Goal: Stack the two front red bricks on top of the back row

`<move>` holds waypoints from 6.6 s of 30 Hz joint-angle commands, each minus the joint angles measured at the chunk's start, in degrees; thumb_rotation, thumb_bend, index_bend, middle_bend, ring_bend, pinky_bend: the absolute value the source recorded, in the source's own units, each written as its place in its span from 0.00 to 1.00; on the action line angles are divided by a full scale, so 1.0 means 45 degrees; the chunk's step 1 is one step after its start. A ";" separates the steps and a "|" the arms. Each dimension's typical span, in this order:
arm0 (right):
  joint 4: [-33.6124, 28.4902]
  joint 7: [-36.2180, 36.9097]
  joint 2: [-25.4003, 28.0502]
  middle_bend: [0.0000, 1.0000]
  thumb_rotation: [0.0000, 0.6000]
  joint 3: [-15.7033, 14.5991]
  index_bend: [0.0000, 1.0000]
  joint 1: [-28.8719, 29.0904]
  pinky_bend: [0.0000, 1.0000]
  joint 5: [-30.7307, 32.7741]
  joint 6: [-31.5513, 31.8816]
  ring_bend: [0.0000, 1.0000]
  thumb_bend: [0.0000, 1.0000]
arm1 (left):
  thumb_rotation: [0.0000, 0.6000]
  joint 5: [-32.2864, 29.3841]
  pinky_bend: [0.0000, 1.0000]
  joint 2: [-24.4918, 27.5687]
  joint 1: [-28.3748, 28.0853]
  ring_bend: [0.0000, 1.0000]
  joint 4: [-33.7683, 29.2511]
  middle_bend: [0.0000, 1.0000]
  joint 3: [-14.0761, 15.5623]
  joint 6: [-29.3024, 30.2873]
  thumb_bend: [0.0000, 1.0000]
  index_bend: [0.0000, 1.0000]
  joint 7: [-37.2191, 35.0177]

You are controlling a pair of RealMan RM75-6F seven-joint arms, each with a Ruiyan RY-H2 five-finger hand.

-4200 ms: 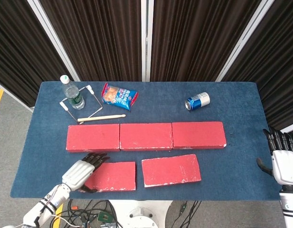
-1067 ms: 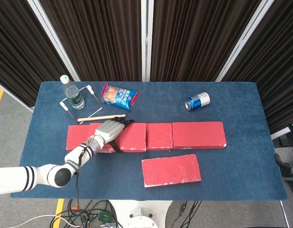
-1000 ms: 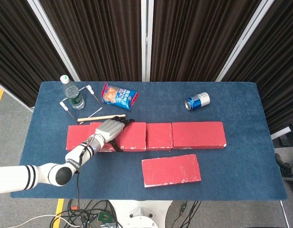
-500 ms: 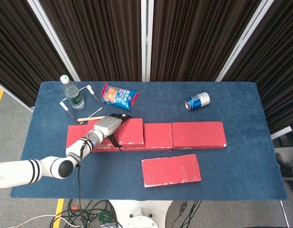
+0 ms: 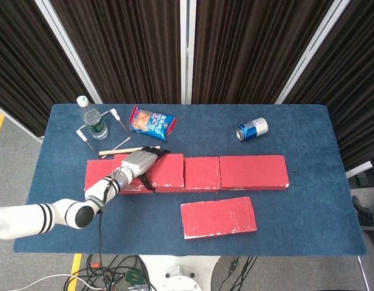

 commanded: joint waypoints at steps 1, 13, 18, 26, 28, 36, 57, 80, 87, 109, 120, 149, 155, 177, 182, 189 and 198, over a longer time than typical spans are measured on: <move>0.0019 -0.0004 -0.0004 0.00 1.00 -0.0003 0.00 0.0005 0.00 0.0049 -0.0043 0.00 0.19 | 1.00 0.0098 0.04 0.0010 -0.0020 0.03 0.0042 0.28 0.0059 -0.0051 0.10 0.01 -0.0080; 0.0030 0.0031 0.0025 0.00 1.00 -0.0013 0.00 0.0009 0.00 0.0131 -0.0146 0.00 0.19 | 1.00 0.0328 0.04 -0.0124 -0.0019 0.03 0.0451 0.28 0.0067 -0.0252 0.10 0.01 -0.0734; 0.0036 0.0017 -0.0021 0.00 1.00 -0.0051 0.00 0.0048 0.00 0.0195 -0.0301 0.00 0.19 | 1.00 0.0492 0.04 -0.0229 -0.0043 0.03 0.0608 0.28 0.0155 -0.0308 0.10 0.02 -0.0824; 0.0083 -0.0001 -0.0049 0.00 1.00 -0.0079 0.00 0.0056 0.00 0.0259 -0.0383 0.00 0.20 | 1.00 0.0654 0.03 -0.0252 -0.0135 0.03 0.0761 0.28 0.0228 -0.0524 0.10 0.02 -0.1009; 0.0099 0.0022 -0.0064 0.00 1.00 -0.0086 0.00 0.0050 0.00 0.0268 -0.0391 0.00 0.20 | 1.00 0.0690 0.02 -0.0259 -0.0140 0.03 0.0749 0.28 0.0223 -0.0504 0.10 0.01 -0.1056; 0.0121 0.0054 -0.0061 0.00 1.00 -0.0082 0.00 0.0033 0.00 0.0247 -0.0347 0.00 0.20 | 1.00 0.0975 0.00 -0.0187 -0.0071 0.00 0.0672 0.17 0.0160 -0.0623 0.10 0.02 -0.1400; 0.0116 0.0019 -0.0037 0.00 1.00 -0.0069 0.00 0.0061 0.00 0.0357 -0.0452 0.00 0.20 | 1.00 0.1289 0.00 -0.0071 0.0060 0.00 0.0548 0.00 0.0121 -0.0527 0.06 0.01 -0.1907; 0.0040 0.0244 0.0136 0.00 1.00 -0.0042 0.00 -0.0009 0.00 0.0438 -0.0447 0.00 0.20 | 1.00 0.0978 0.00 0.0360 -0.0149 0.00 -0.0018 0.00 0.0097 -0.0282 0.06 0.00 -0.1886; -0.0037 0.0288 0.0209 0.00 1.00 -0.0101 0.00 -0.0025 0.00 0.0223 -0.0383 0.00 0.20 | 1.00 0.0985 0.00 0.1297 -0.0123 0.00 -0.1093 0.00 -0.0064 0.0255 0.06 0.00 -0.1755; -0.3894 0.0378 0.2221 0.00 1.00 -0.1801 0.00 0.1554 0.00 -0.5150 -0.2658 0.00 0.00 | 1.00 0.6634 0.00 0.4547 0.7408 0.00 -0.4495 0.00 0.2556 1.0857 0.05 0.01 0.0994; -0.4692 -0.2078 0.1270 0.00 1.00 -0.2080 0.00 0.3881 0.00 -0.4404 -0.7396 0.00 0.00 | 1.00 0.8384 0.00 0.3900 0.9886 0.00 -0.3640 0.00 0.2536 1.2572 0.05 0.01 -0.0254; -0.3301 -0.3947 -0.2163 0.00 1.00 -0.1573 0.00 0.6062 0.00 0.0068 -0.9289 0.00 0.00 | 1.00 0.9977 0.00 0.3523 1.2145 0.00 -0.1993 0.00 0.1976 1.1992 0.05 0.01 -0.2030; -0.3231 -0.3679 -0.2471 0.00 1.00 -0.1592 0.00 0.6421 0.00 0.0462 -0.9460 0.00 0.00 | 1.00 1.0156 0.00 0.3593 1.2357 0.00 -0.1842 0.00 0.1840 1.1825 0.05 0.01 -0.2301; -0.2732 -0.2985 -0.3140 0.03 1.00 -0.1997 0.00 0.6966 0.00 0.0720 -0.9204 0.00 0.00 | 1.00 0.9976 0.00 0.3485 1.2754 0.00 -0.1431 0.00 0.1319 1.0924 0.05 0.01 -0.2779; -0.2546 -0.2924 -0.3245 0.04 1.00 -0.2070 0.00 0.7033 0.00 0.0824 -0.9146 0.00 0.00 | 1.00 0.9994 0.00 0.3424 1.2817 0.00 -0.1379 0.00 0.1186 1.0870 0.05 0.01 -0.2860; -0.2417 -0.2925 -0.3348 0.04 1.00 -0.2198 0.00 0.7163 0.00 0.1074 -0.9218 0.00 0.00 | 1.00 1.0087 0.00 0.3422 1.2899 0.00 -0.1366 0.00 0.1096 1.0792 0.05 0.01 -0.2879; -0.2299 -0.2646 -0.3495 0.16 1.00 -0.2278 0.00 0.7172 0.00 0.0965 -0.9012 0.00 0.00 | 1.00 1.0220 0.00 0.3401 1.3003 0.00 -0.1348 0.00 0.0956 1.0809 0.05 0.01 -0.2991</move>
